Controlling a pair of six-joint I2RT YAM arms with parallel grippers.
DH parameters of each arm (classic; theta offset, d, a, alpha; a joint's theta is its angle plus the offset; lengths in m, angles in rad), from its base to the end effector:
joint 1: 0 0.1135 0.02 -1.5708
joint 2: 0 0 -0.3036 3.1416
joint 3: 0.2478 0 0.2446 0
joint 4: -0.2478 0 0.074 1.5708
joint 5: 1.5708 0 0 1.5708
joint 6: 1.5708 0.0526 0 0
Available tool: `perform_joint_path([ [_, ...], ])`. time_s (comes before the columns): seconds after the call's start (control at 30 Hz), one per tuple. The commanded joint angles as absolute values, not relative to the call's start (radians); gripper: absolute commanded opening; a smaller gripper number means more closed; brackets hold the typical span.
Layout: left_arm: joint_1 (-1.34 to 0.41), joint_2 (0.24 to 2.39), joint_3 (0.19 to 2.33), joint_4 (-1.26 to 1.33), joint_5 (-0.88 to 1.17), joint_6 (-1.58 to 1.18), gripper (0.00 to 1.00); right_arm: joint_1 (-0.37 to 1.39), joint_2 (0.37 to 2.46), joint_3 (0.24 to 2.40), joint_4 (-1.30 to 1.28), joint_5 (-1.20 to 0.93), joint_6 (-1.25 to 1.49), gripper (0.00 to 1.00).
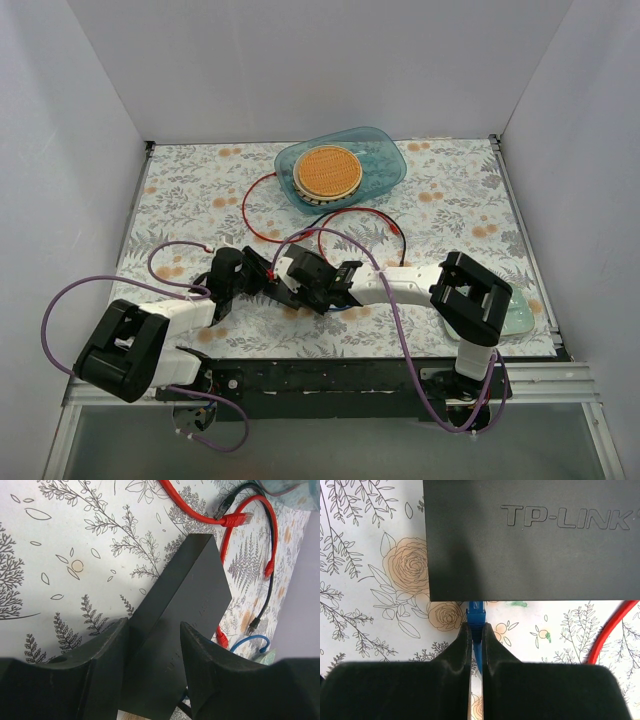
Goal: Insert the plug into the switch port
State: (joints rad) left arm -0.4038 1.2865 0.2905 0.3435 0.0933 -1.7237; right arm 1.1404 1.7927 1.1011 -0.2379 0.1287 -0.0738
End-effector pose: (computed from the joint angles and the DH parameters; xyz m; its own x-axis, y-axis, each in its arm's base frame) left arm 0.1953 -0.0888 0.1618 -0.3689 -0.9125 0.1769 -0.6218 0.1008 -0.7767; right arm 0.1660 0.3454 0.2035 -0.2693 -0.7619 -0.5890 -0.8915 0.4286 -0.1467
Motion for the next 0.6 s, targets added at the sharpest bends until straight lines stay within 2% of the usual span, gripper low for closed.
perform_joint_path([
  [0.0,-0.528,1.273,0.259,0.245,0.471,-1.819,0.43,1.124,1.779,1.253,0.316,0.17,-0.063,0.01],
  [0.57,-0.587,1.273,0.27,0.232,0.454,-1.851,0.42,1.124,1.807,1.324,0.307,0.143,-0.055,0.01],
])
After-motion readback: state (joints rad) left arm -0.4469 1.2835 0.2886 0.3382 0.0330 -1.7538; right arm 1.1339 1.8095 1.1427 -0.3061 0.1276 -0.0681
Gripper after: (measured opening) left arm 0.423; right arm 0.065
